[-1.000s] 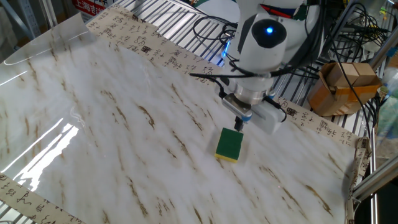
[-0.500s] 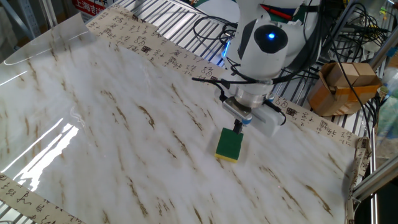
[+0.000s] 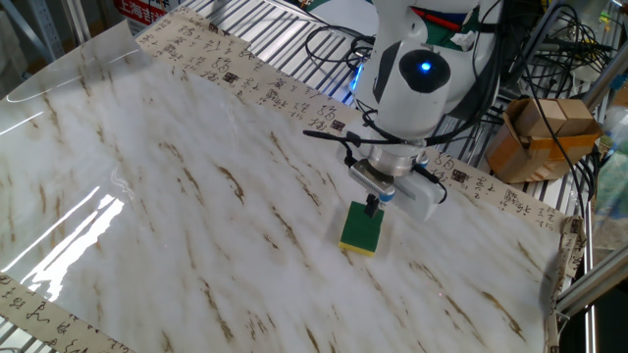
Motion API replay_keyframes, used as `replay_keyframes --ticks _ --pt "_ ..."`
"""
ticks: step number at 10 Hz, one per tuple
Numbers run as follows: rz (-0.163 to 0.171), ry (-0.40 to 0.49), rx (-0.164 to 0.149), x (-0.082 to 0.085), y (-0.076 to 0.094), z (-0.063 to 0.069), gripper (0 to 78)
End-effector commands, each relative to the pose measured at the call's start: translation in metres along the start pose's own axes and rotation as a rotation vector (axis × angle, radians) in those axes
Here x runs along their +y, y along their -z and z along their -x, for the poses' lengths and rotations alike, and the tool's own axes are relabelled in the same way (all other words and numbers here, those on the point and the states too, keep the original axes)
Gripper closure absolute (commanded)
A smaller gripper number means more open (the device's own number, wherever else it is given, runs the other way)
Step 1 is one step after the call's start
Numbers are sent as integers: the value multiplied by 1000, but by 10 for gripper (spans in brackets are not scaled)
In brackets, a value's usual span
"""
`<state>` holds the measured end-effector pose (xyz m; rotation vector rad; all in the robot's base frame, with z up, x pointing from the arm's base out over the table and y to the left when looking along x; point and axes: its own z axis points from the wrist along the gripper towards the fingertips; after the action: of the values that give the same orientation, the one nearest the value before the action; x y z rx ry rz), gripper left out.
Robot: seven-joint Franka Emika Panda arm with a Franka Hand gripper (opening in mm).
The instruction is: Clean the tabletop with a sponge
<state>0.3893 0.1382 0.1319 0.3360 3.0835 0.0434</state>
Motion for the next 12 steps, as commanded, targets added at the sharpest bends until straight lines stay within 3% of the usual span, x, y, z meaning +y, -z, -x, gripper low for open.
replay_keyframes --ticks 1,9,11,12 --pt "3 8 -19 -1 -10 0 776" --pt "1 10 -43 -3 -18 -1 776" --pt "-27 -12 -68 -3 -18 -1 776" --pt "-21 -30 -43 -3 -18 -1 776"
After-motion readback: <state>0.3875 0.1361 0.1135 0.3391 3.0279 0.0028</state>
